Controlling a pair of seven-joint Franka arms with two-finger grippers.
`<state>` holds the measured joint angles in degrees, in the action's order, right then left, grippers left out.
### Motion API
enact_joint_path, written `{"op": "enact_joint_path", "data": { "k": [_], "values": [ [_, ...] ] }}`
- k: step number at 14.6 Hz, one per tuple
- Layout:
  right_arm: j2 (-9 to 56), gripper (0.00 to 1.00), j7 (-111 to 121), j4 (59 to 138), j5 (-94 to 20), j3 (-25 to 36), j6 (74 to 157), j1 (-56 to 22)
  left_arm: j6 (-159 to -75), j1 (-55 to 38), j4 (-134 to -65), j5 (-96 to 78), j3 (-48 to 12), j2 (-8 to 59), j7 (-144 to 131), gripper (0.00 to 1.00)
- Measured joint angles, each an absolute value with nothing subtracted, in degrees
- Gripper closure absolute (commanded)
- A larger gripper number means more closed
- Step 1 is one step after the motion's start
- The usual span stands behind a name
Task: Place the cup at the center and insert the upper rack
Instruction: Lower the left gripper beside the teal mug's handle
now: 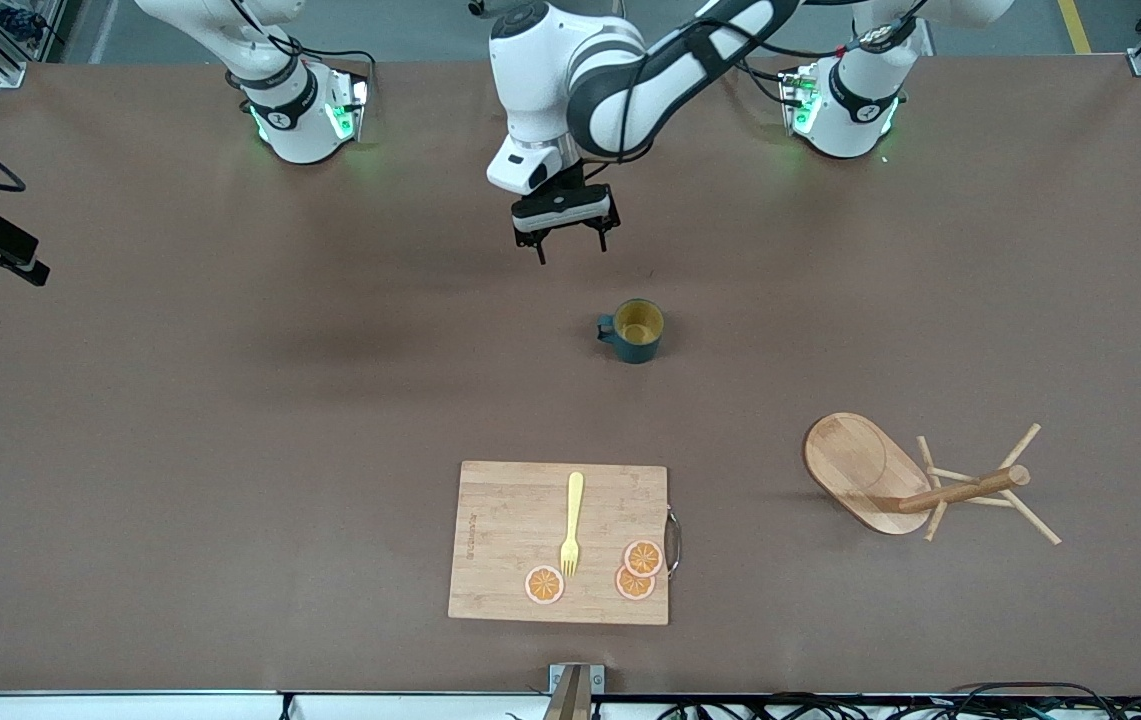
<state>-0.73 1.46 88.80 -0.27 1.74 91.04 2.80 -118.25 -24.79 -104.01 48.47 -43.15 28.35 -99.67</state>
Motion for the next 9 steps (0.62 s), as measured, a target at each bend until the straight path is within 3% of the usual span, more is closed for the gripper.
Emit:
{"op": "enact_joint_path", "data": {
  "k": [9],
  "values": [
    [-0.75, 0.0, 1.45, 88.35, -0.47, 1.38, 91.39, 2.65, -121.27, -28.23, -114.47, 79.31, -43.04, 33.09, -132.1, 0.0]
  ]
}}
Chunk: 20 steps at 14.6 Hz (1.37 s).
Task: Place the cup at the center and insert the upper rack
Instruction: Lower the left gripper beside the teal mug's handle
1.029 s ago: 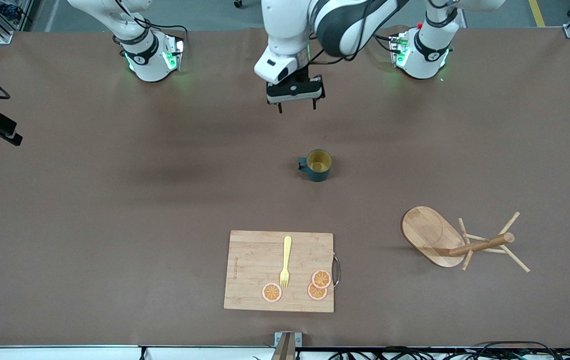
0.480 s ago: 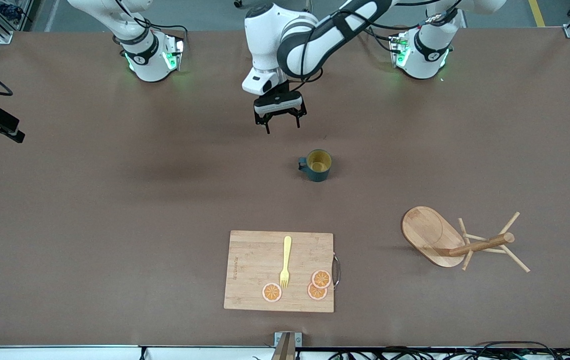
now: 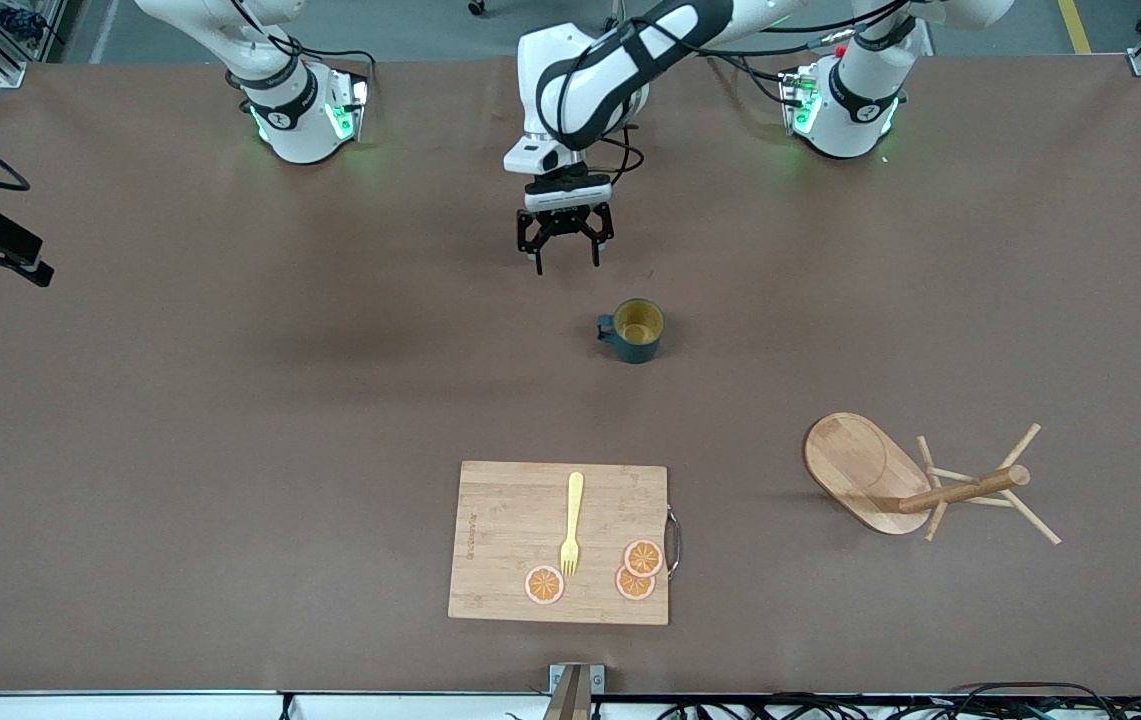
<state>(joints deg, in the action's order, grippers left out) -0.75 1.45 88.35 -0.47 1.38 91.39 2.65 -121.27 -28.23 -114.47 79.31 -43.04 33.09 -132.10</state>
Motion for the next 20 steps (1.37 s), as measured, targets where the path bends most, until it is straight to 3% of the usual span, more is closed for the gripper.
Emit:
{"op": "enact_joint_path", "data": {
  "k": [7, 20],
  "values": [
    [-0.8, 0.0, 1.45, 87.83, -0.47, 1.41, 91.38, 2.65, -114.3, -29.8, -115.62, 90.66, -41.75, 38.96, -138.75, 0.0],
    [-0.7, 0.0, 1.46, 87.81, -0.47, 1.63, 91.31, 2.66, -113.26, -46.8, -113.51, 97.62, -23.09, 40.16, -146.4, 0.02]
  ]
}}
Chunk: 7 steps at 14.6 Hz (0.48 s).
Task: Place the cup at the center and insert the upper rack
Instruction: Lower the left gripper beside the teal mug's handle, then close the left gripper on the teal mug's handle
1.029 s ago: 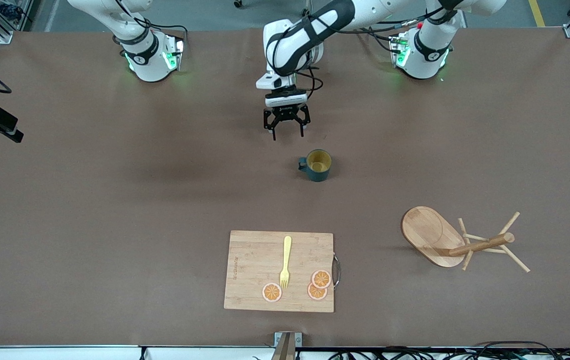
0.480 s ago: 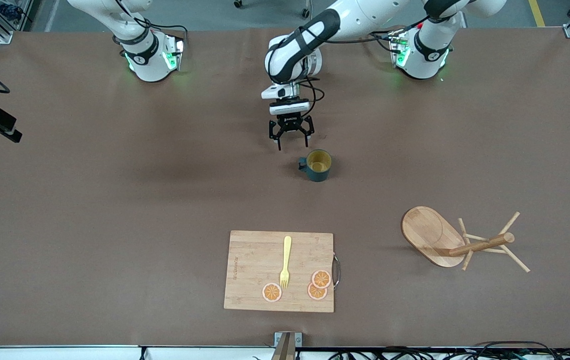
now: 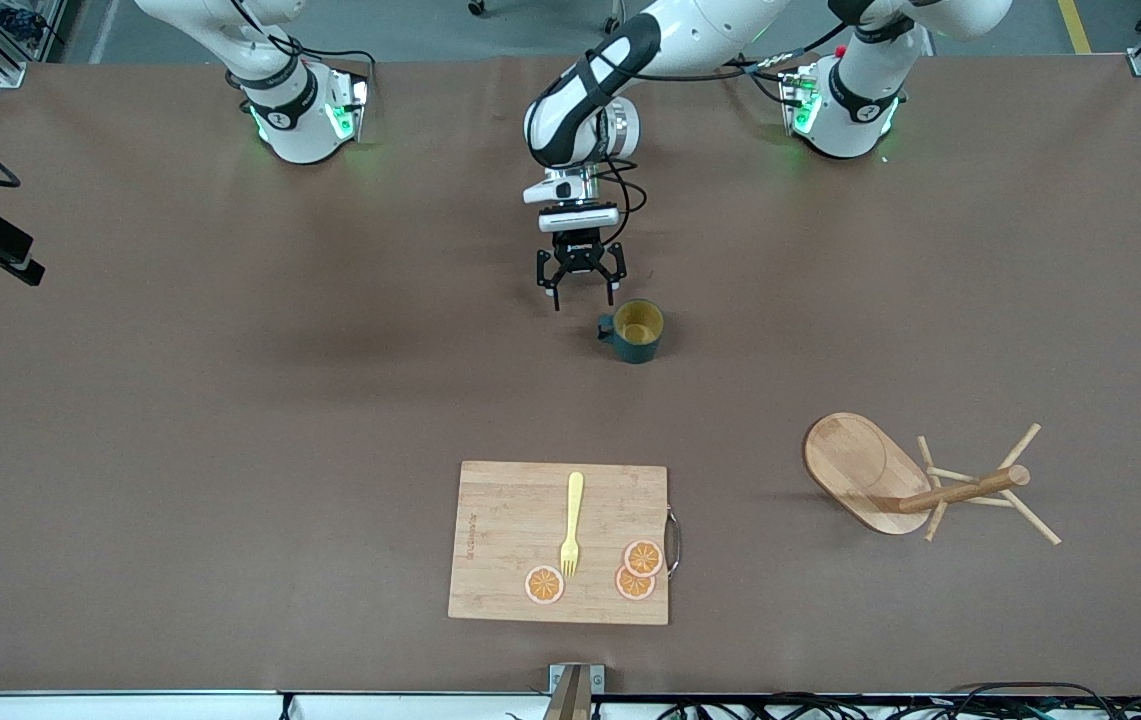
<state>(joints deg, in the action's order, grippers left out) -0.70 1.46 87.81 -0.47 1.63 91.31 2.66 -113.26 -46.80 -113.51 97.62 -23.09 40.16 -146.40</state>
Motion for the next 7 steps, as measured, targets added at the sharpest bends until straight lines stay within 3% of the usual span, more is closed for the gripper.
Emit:
{"op": "enact_joint_path", "data": {
  "k": [3, 7],
  "values": [
    [-0.62, 0.0, 1.48, 87.82, -0.47, 1.63, 91.29, 2.66, -113.11, -47.67, -113.01, 98.59, -21.93, 40.98, -146.48, 0.03],
    [-0.43, 0.0, 1.52, 87.86, -0.47, 1.48, 91.26, 2.63, -112.63, -47.75, -110.65, 98.94, -21.8, 42.52, -146.5, 0.14]
  ]
}}
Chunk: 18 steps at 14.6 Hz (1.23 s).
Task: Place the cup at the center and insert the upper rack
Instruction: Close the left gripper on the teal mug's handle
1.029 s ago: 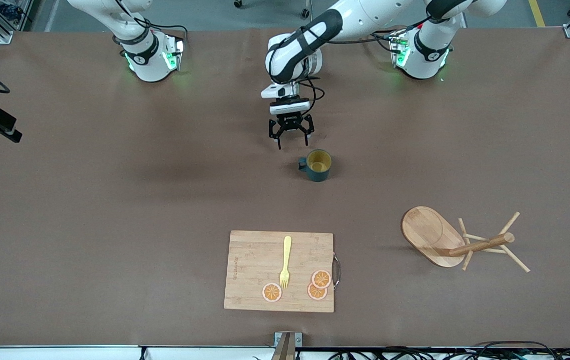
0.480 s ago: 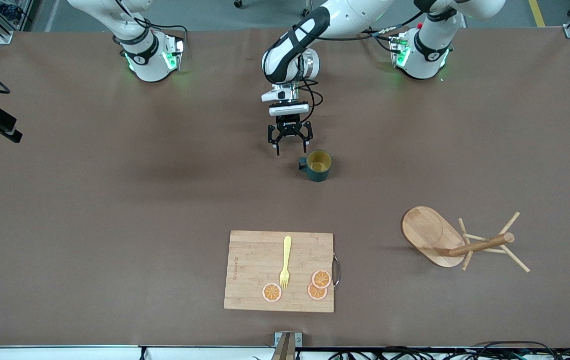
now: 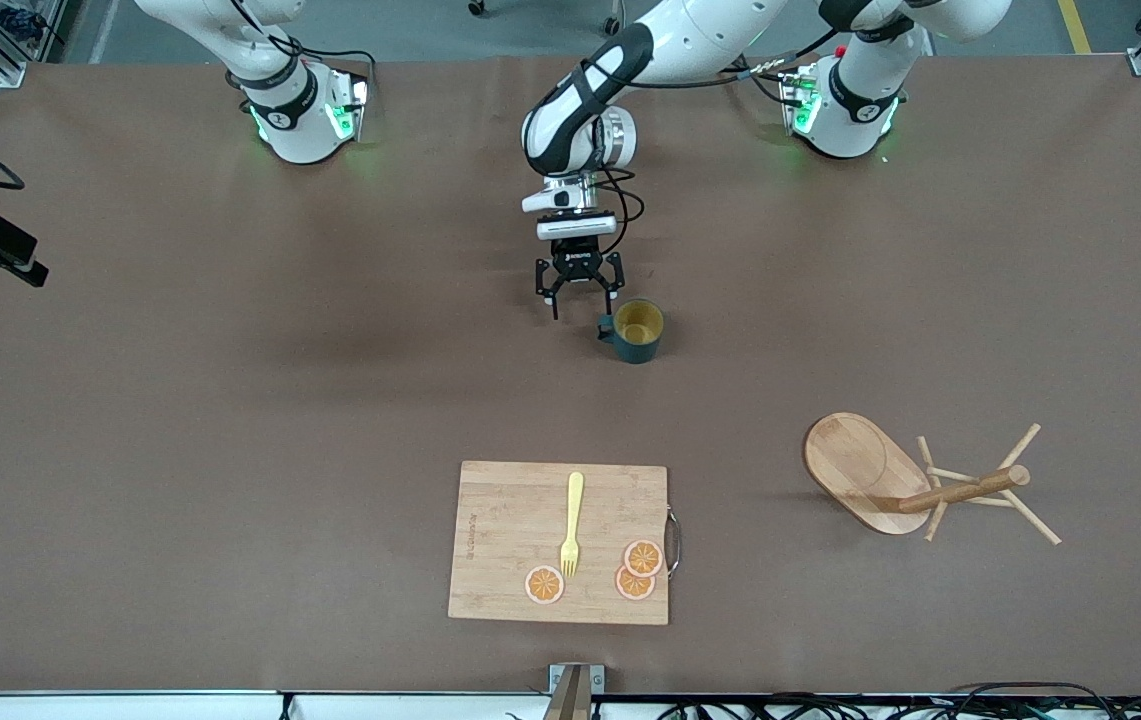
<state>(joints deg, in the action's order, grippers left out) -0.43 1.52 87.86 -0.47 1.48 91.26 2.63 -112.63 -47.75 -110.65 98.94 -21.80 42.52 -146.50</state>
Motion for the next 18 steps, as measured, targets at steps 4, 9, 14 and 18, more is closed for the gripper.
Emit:
{"op": "enact_joint_path", "data": {
  "k": [4, 9, 14, 18],
  "values": [
    [-0.28, 0.0, 1.52, 87.9, -0.47, 1.67, 91.26, 2.65, -112.55, -47.83, -110.04, 100.93, -20.82, 43.26, -146.5, 0.17],
    [-0.19, 0.0, 1.52, 87.9, -0.47, 1.68, 91.26, 2.65, -112.53, -47.83, -109.95, 101.25, -20.12, 43.46, -146.29, 0.19],
    [-0.19, 0.0, 1.52, 87.9, -0.47, 1.69, 91.26, 2.65, -112.53, -47.81, -109.78, 102.29, -19.32, 43.91, -146.28, 0.21],
    [-0.18, 0.0, 1.52, 87.9, -0.47, 1.69, 91.26, 2.65, -112.54, -47.81, -109.07, 102.29, -19.15, 44.27, -146.28, 0.24]
  ]
}}
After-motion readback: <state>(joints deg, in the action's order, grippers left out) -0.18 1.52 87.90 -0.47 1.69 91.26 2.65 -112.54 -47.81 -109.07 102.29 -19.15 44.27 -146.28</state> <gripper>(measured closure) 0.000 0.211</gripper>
